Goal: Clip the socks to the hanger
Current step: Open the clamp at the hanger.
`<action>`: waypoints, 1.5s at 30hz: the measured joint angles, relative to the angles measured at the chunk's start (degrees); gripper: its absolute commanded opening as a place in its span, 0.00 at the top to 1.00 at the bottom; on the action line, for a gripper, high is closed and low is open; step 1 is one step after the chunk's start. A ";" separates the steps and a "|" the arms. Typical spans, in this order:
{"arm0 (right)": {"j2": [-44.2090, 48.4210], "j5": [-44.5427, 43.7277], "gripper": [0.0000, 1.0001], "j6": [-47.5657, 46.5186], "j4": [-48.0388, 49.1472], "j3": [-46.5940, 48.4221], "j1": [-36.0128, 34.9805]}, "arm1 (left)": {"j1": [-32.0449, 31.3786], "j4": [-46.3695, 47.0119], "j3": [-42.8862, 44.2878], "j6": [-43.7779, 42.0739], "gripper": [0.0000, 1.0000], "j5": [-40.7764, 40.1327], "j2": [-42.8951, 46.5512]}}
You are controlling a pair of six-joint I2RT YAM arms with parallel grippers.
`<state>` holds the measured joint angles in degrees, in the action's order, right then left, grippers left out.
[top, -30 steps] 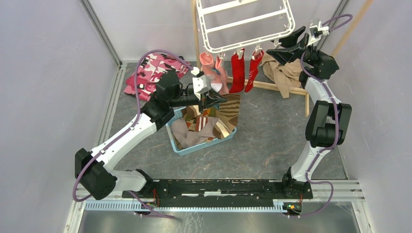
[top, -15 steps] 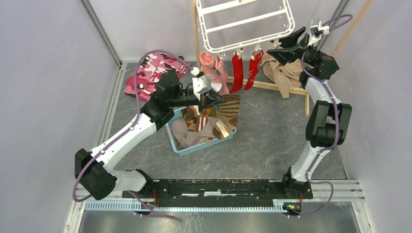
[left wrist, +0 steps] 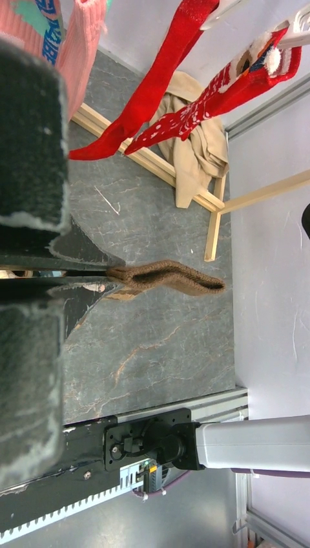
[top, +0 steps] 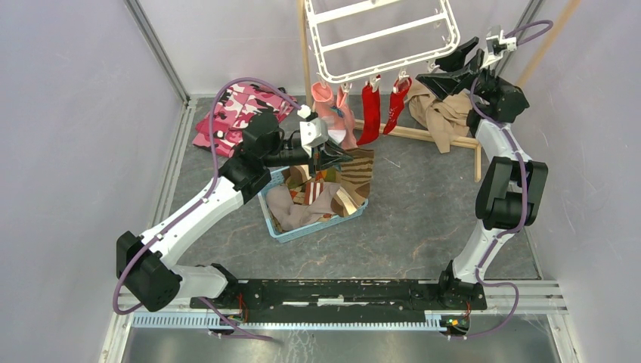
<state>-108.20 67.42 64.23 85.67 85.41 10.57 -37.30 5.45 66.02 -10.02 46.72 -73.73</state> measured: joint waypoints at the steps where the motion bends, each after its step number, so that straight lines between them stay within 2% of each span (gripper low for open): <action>1: -0.02 -0.11 0.22 0.02 0.00 0.35 0.00 | 0.00 -0.15 0.00 0.00 0.98 -0.02 0.00; 10: -0.70 -0.63 0.25 0.52 -0.02 2.03 0.00 | 0.00 -0.94 0.13 0.00 0.98 0.00 -0.04; 21: -1.11 -0.42 0.39 2.29 -0.02 2.25 0.15 | 0.00 -1.09 1.03 0.00 0.98 0.42 -0.42; 34: -1.11 -0.11 0.72 3.50 -0.02 2.25 0.35 | 0.00 -1.09 1.14 0.00 0.98 0.44 -0.76; 38: -1.11 0.04 0.85 3.48 -0.02 2.25 0.35 | 0.00 -1.07 1.14 0.00 0.98 0.44 -0.76; 45: -0.96 0.04 0.94 3.32 -0.02 2.10 0.35 | 0.00 -0.39 2.14 0.26 0.98 0.42 -2.19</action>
<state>-109.16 67.46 67.55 85.65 87.50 10.92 -37.30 5.06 68.16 -9.76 47.13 -75.92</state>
